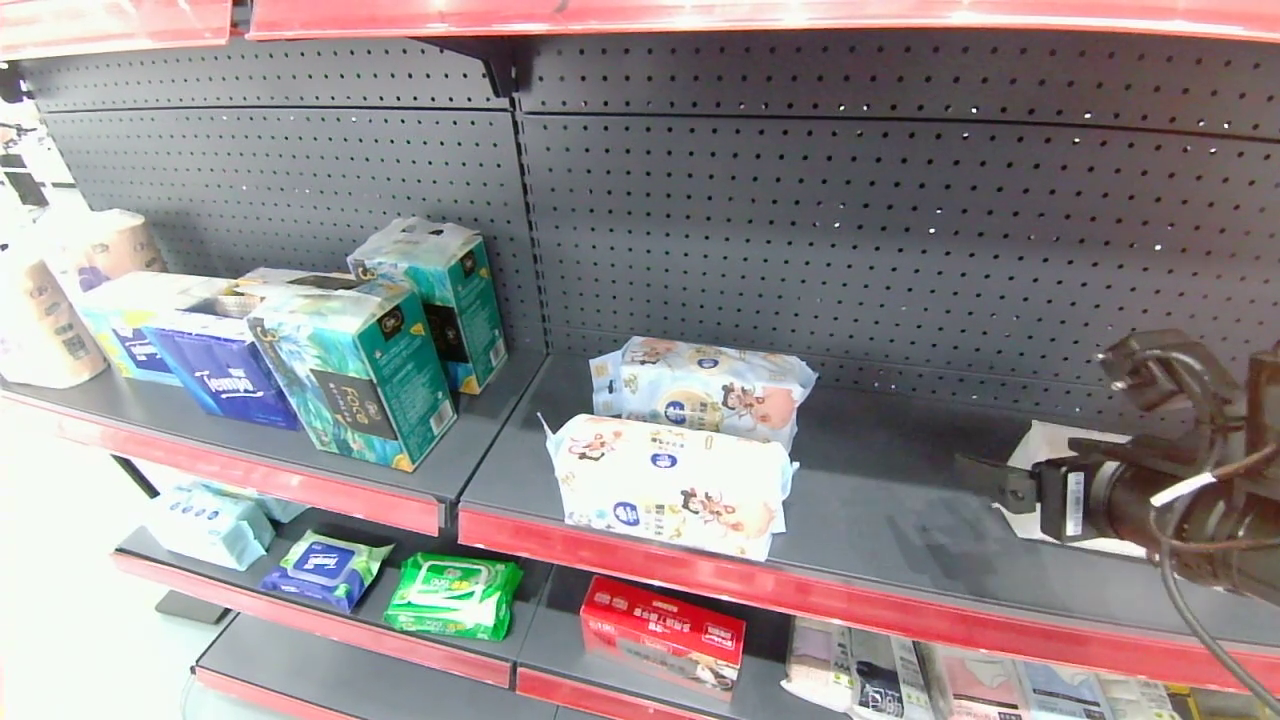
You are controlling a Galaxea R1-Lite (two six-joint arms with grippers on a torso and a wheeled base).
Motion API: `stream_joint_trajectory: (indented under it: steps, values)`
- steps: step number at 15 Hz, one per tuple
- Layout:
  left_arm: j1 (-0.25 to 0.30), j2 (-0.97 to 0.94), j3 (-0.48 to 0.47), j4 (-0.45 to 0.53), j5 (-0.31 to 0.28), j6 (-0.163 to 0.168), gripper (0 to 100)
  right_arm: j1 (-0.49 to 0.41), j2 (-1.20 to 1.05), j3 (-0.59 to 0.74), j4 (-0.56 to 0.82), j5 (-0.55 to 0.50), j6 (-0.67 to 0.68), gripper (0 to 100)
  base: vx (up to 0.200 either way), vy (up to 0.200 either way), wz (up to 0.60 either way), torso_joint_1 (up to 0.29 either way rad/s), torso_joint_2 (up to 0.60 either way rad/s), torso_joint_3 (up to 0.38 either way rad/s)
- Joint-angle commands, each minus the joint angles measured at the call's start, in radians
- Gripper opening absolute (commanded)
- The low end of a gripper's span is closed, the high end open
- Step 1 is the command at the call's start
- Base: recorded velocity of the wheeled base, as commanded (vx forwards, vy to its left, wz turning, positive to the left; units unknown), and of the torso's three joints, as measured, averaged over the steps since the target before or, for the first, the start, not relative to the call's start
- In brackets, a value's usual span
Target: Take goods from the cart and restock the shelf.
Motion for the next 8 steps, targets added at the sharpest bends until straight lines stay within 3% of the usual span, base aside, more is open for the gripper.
stream_joint_trajectory:
  steps: [1,7,8]
  values:
    - [0.000,0.002,0.000,0.000,0.000,-0.005,100,-0.047,-0.121,0.069,-0.001,-0.001,-0.021,100,0.000,0.000,0.00,0.000,0.00,0.000]
    - [0.000,0.002,0.000,-0.002,-0.005,-0.003,100,-0.149,-0.318,0.193,0.002,-0.021,-0.090,100,0.000,0.000,0.00,0.000,0.00,0.000]
    - [0.000,0.002,0.000,0.000,-0.014,-0.003,100,-0.205,-0.345,0.223,0.002,-0.021,-0.111,100,0.000,0.000,0.00,0.000,0.00,0.000]
